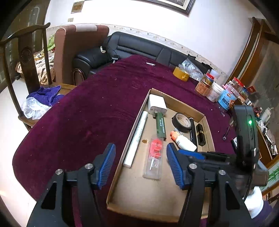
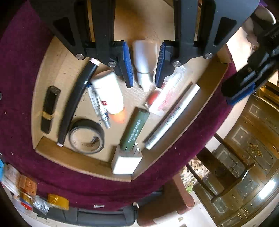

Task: Organize rigid objects
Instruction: 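Lower the paint marker and dropper bottle into the tray and open both grippers, then grasp the black red-capped marker with the right gripper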

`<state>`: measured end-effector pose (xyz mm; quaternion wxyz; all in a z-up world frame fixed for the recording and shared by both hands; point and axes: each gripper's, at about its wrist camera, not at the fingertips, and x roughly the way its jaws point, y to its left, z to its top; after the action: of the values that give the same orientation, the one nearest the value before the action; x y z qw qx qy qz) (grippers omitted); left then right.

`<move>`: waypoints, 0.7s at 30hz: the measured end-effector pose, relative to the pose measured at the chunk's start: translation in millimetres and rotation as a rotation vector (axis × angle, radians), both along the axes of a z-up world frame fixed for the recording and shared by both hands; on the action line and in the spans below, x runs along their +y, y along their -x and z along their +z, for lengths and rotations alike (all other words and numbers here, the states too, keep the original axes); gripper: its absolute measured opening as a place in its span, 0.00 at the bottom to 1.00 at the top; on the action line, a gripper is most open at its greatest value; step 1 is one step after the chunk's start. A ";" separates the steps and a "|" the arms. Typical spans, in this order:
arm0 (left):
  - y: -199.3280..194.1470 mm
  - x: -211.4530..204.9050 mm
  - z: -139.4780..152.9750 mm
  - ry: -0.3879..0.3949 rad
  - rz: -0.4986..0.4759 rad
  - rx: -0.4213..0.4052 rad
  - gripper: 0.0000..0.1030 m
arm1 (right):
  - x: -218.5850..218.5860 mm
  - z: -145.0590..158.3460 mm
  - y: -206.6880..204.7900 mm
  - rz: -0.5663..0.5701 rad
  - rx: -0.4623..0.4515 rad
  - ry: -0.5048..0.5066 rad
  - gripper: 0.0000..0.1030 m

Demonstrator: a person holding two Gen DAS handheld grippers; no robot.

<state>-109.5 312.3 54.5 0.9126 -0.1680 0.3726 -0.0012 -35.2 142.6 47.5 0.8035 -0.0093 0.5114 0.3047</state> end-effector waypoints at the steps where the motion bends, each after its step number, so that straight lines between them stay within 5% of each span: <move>1: 2.5 -0.8 0.5 0.002 0.001 -0.004 0.57 | -7.5 5.5 3.5 -0.006 -0.017 -0.010 0.24; 5: 11.5 -9.2 5.5 0.015 -0.018 -0.020 0.57 | -45.6 17.6 15.4 -0.046 -0.056 -0.044 0.40; 12: 28.7 -43.9 21.9 0.021 -0.091 -0.067 0.58 | -176.4 30.5 24.0 -0.269 -0.109 -0.039 0.41; 21: 56.3 -103.4 20.3 -0.072 -0.149 -0.108 0.62 | -340.3 13.2 27.7 -0.638 -0.046 -0.089 0.41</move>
<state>-165.8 208.9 74.7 0.9342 -0.1067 0.3343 -0.0645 -62.9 -197.7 60.7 0.8694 0.1798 0.4563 0.0593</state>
